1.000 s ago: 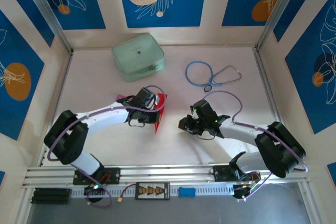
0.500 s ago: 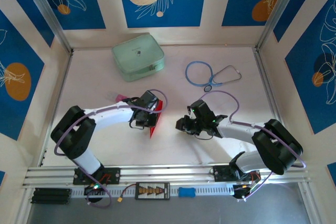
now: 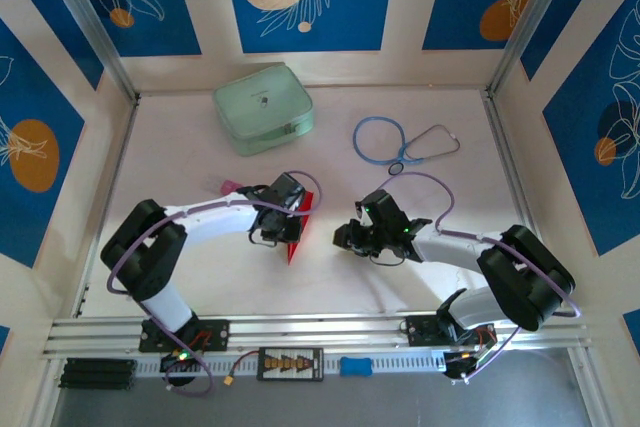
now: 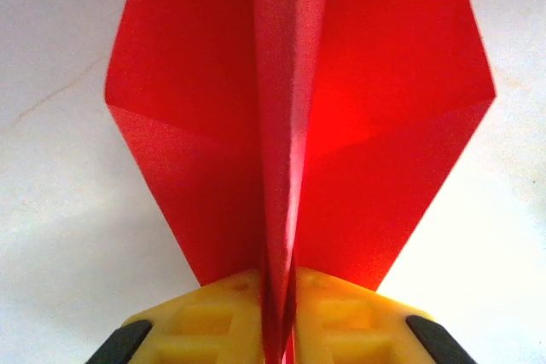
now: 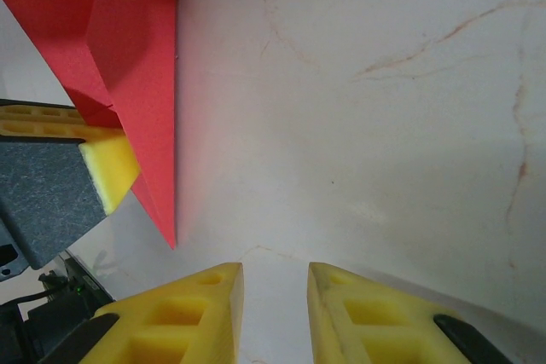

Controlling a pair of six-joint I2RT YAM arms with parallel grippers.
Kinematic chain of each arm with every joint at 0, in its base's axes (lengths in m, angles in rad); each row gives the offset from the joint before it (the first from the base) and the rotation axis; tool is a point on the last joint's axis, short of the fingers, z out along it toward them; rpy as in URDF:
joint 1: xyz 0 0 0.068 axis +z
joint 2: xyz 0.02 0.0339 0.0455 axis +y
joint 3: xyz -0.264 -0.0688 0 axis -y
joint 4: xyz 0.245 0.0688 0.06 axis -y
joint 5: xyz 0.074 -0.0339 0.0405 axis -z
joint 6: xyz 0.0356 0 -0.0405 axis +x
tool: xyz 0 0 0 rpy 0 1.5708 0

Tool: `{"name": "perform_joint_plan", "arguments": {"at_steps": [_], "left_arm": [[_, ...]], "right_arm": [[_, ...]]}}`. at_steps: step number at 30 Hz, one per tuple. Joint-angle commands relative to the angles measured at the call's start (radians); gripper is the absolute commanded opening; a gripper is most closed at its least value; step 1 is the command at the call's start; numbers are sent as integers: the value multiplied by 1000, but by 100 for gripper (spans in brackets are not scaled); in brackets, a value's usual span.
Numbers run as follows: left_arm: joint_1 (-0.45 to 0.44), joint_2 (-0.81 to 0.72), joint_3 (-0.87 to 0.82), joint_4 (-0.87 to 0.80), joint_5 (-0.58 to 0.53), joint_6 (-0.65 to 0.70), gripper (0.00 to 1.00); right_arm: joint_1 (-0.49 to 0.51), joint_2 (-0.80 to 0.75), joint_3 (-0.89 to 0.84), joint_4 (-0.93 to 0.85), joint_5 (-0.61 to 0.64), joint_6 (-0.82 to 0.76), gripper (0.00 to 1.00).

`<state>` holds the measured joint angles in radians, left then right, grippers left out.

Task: Fold a paper plane with a square sheet of paper (pick it up from the middle)
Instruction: Turn over a paper plane at the center of the table.

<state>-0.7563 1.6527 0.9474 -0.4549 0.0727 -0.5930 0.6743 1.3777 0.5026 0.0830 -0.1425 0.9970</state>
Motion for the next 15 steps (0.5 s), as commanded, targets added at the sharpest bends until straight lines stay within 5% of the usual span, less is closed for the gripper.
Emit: {"name": "perform_joint_plan", "arguments": {"at_steps": [1, 15], "left_arm": [[-11, 24, 29, -29, -10, 18, 16], [-33, 60, 59, -57, -43, 25, 19]], "right_arm": [[5, 3, 9, 3, -20, 1, 28], [5, -3, 3, -4, -14, 0, 28]]}}
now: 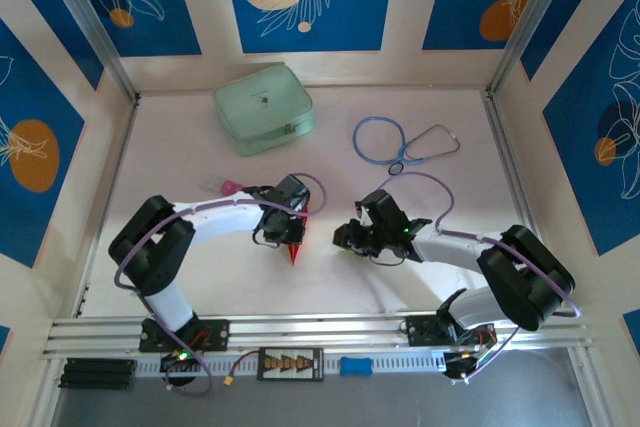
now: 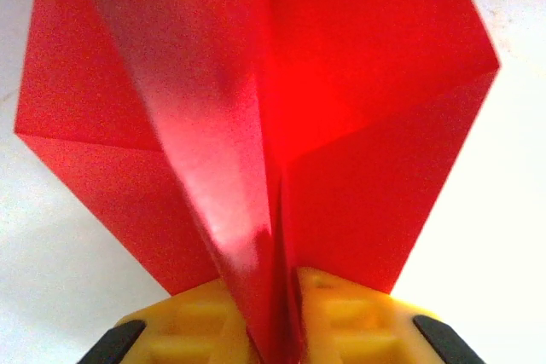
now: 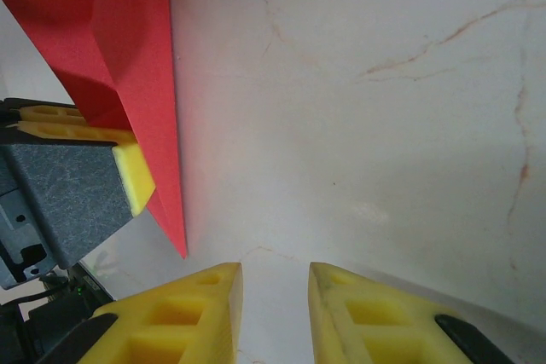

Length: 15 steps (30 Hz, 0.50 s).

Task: Fold a paper plane with a square sheet of paper (pick it up from the middle)
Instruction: Turn over a paper plane at the center of the table.

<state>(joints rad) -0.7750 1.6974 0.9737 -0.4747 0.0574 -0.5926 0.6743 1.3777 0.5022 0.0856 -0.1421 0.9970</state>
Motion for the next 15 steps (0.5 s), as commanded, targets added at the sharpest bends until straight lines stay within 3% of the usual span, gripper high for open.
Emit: {"name": "perform_joint_plan", "arguments": {"at_steps": [1, 15], "left_arm": [[-17, 19, 36, -43, -35, 26, 20], [-74, 108, 112, -121, -135, 11, 23]], "right_arm": [[5, -3, 2, -7, -14, 3, 28], [-3, -44, -17, -33, 8, 5, 28]]}}
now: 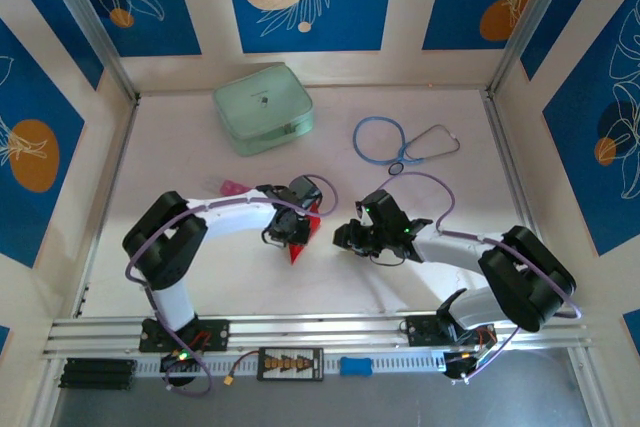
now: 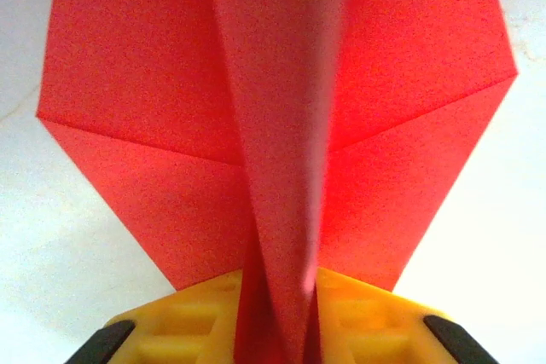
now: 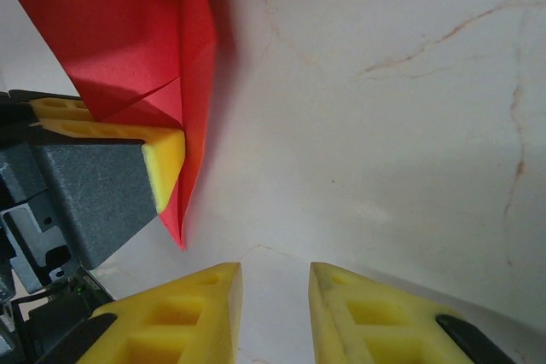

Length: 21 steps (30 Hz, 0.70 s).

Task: Fold a paper plane with a square sheet of paper (pick it up from the middle)
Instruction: Turn over a paper plane at the center of the table.

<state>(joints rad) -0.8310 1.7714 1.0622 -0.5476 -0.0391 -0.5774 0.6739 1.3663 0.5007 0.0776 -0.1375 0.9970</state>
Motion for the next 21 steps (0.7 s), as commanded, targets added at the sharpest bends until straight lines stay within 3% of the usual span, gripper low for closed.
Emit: {"name": "perform_joint_plan", "arguments": {"at_steps": [1, 8, 21], "left_arm": [[-20, 42, 28, -53, -43, -9, 23], [-46, 84, 40, -64, -76, -84, 27], [-74, 112, 54, -45, -99, -282, 43]], "right_arm": [[-3, -41, -19, -29, 6, 6, 28], [-16, -141, -26, -117, 32, -15, 29], [-111, -263, -62, -213, -39, -105, 31]]}}
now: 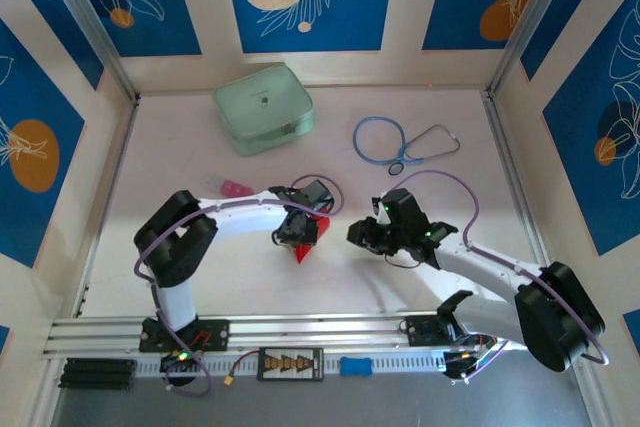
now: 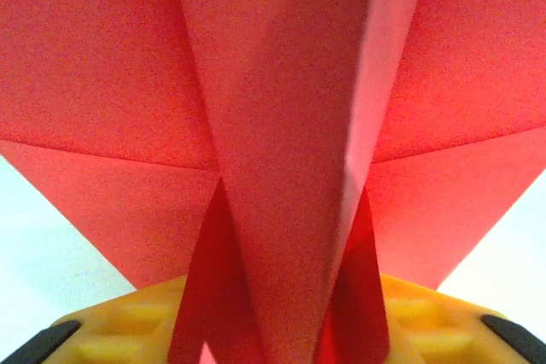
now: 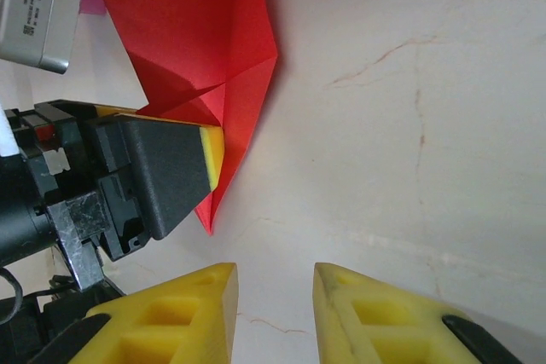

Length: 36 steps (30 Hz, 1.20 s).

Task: Fold a paper plane with a square sheet of paper (pick it up from the middle)
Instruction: Turn over a paper plane at the center of the table.

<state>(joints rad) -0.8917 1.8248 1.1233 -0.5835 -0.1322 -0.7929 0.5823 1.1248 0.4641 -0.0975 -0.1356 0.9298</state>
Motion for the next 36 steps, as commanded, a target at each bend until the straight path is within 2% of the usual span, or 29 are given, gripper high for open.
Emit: {"name": "perform_joint_plan", "arguments": {"at_steps": [1, 10, 19, 30, 33, 36], "left_arm": [[-14, 62, -2, -15, -11, -74, 43], [-20, 69, 87, -108, -45, -119, 44], [-23, -16, 127, -133, -84, -157, 49], [-23, -112, 120, -131, -102, -152, 52], [-23, -190, 89, -99, -127, -124, 52], [-21, -306, 38, -66, -206, -70, 59]], "right_arm": [[-28, -25, -28, -36, -47, -42, 31], [-72, -33, -29, -24, -85, -59, 31], [-81, -60, -27, -51, -84, -66, 32], [-140, -131, -3, -146, -59, -93, 33], [-156, -166, 23, -195, -18, -115, 34], [-173, -208, 68, -264, 64, -152, 44]]}}
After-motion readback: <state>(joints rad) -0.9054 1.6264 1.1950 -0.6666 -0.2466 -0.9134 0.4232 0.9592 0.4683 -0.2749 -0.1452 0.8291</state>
